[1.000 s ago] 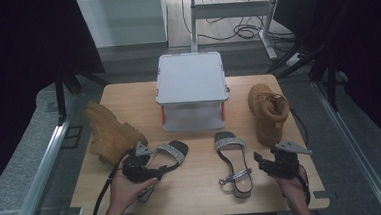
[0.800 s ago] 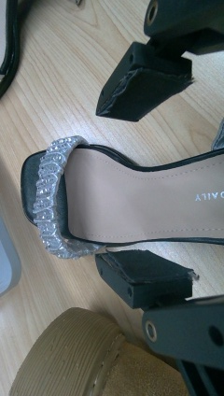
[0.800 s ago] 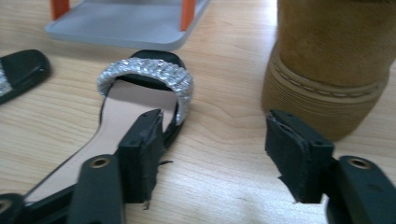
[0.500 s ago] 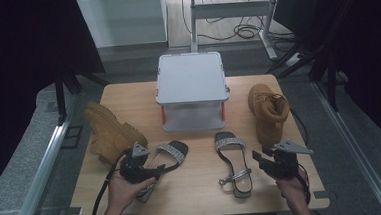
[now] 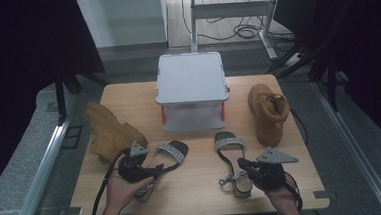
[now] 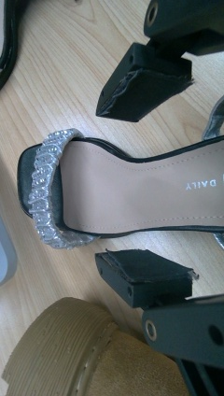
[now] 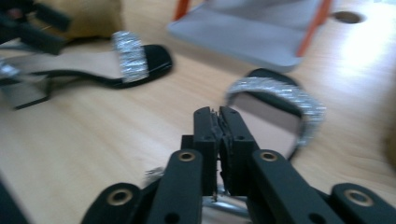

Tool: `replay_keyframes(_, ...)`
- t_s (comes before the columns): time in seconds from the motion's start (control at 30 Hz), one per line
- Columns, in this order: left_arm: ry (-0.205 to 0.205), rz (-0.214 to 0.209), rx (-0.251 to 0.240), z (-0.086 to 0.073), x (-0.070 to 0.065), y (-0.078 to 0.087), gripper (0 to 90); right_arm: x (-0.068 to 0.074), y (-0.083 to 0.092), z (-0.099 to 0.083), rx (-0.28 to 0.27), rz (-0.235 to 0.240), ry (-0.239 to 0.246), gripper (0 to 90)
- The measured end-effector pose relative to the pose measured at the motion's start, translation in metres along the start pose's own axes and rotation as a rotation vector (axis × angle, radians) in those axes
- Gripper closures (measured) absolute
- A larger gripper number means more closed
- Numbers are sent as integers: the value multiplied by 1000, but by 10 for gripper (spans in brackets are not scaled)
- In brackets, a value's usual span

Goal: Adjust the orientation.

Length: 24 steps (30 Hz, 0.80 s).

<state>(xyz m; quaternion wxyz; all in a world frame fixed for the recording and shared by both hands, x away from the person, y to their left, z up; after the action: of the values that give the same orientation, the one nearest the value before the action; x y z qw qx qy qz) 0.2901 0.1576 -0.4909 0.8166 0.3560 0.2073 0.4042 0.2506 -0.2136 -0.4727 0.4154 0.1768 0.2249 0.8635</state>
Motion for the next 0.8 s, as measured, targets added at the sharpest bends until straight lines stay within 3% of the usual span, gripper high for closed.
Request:
replay_keyframes(0.13,9,-2,0,-1,0,0,260,20,-5,-3,31,45,29,890)
replay_keyframes(0.4,16,-6,8,-2,2,1,260,48,-16,-20,107,65,67,890)
replay_keyframes(0.7,21,-7,11,-3,2,0,260,51,-15,-43,158,66,53,891)
replay_keyframes(0.8,18,-8,18,-4,2,-1,260,50,-20,-46,172,47,60,891)
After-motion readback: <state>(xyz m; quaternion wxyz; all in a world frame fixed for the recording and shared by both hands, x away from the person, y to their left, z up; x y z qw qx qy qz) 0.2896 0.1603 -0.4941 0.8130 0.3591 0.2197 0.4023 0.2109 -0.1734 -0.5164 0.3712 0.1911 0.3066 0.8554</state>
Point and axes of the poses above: each handheld gripper's, and its own axes: y roughly backward along the jaws, z roughly out of its top, x roughly to its left, the point moved 2 cm from there along -y, roughly forward along the jaws, and after that the axes turned 2 degrees about -y, right-handed, at the moved point
